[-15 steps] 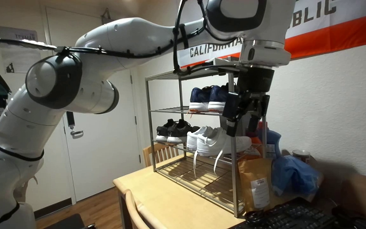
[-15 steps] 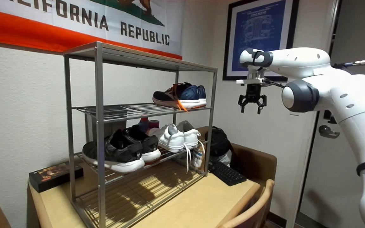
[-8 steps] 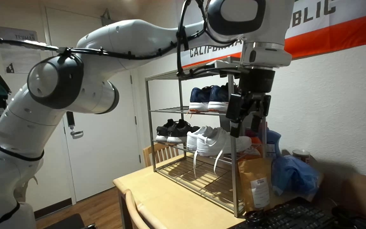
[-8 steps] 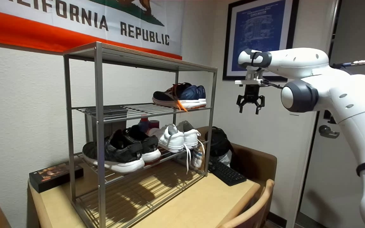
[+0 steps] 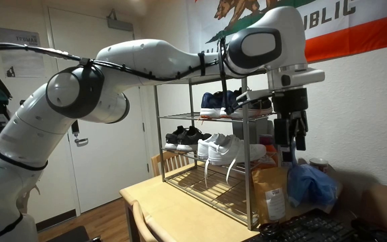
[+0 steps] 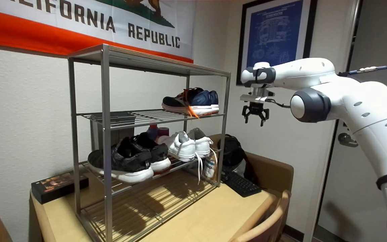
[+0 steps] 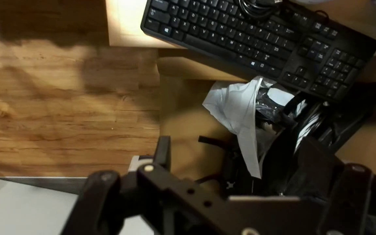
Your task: Pick the brown bag and put it on top of the rack
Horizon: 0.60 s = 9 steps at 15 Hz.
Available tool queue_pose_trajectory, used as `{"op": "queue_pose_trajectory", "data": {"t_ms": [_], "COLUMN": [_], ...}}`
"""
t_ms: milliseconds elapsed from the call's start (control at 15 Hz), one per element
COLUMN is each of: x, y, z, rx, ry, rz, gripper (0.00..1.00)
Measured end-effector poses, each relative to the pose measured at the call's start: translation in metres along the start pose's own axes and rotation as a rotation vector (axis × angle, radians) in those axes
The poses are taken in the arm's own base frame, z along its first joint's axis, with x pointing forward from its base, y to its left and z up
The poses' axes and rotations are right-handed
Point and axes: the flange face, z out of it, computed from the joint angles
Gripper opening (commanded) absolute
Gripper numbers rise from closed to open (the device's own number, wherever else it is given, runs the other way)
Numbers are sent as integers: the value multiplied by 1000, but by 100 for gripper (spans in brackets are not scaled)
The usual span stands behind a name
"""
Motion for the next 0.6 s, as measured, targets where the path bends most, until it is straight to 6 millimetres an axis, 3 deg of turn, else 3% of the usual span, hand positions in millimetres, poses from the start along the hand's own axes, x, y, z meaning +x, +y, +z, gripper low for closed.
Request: {"op": "queue_pose_trajectory", "data": {"t_ms": [267,600], "x": [9,16], "y": [-8,-8], "z": [35,47], "rx": [14,37], "ry": [54,93], "rz": [-54,-157], "gripper": [100,100]}}
